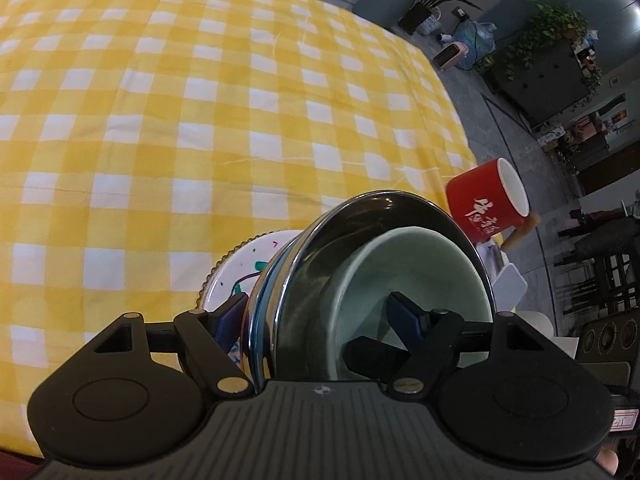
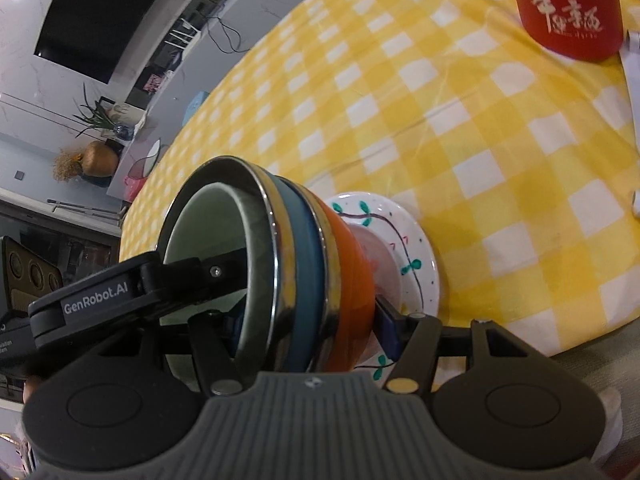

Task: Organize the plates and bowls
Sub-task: 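Carry the bowl stack with both grippers over the stacked plates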

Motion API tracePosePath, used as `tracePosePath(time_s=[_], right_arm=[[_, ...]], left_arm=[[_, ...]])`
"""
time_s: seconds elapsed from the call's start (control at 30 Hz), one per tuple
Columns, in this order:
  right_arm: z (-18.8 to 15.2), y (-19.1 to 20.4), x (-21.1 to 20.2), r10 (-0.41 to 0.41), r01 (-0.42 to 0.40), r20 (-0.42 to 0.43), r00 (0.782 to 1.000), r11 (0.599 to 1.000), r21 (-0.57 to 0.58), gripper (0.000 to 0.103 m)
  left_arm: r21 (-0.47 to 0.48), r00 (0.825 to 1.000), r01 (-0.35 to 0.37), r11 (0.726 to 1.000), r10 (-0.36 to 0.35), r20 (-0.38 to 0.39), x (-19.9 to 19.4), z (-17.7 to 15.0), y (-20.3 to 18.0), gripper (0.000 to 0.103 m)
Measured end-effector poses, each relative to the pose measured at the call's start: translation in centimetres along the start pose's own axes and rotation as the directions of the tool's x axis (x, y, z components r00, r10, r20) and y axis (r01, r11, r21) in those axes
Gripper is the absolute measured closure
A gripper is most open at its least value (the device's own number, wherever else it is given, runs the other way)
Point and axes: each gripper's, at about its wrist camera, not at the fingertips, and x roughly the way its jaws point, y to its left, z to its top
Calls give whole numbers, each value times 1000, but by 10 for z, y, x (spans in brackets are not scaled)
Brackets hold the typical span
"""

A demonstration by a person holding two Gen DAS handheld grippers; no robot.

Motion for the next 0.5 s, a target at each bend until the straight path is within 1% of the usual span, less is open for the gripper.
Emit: tracePosePath(time_s=[0.1,0.2,0.4,0.5], right_arm=[[0,-4,3,-17,17,-5,1000,1000,2,43],[2,-1,4,-26,26,6,1000,1000,-11,43],[-1,-3,4,-11,11,17,1000,1000,-26,42],[-5,-6,-1,-1,2,25,1000,999,-38,42]], left_arm=[[-11,1000,14,1000,-14,-17,8,1,6,16],[-12,1000,25,1000,-25,-3,9,1,8,16],[11,999,32,999,-32,24,7,-2,7,16],[30,999,17,999,-18,37,5,-4,4,16]])
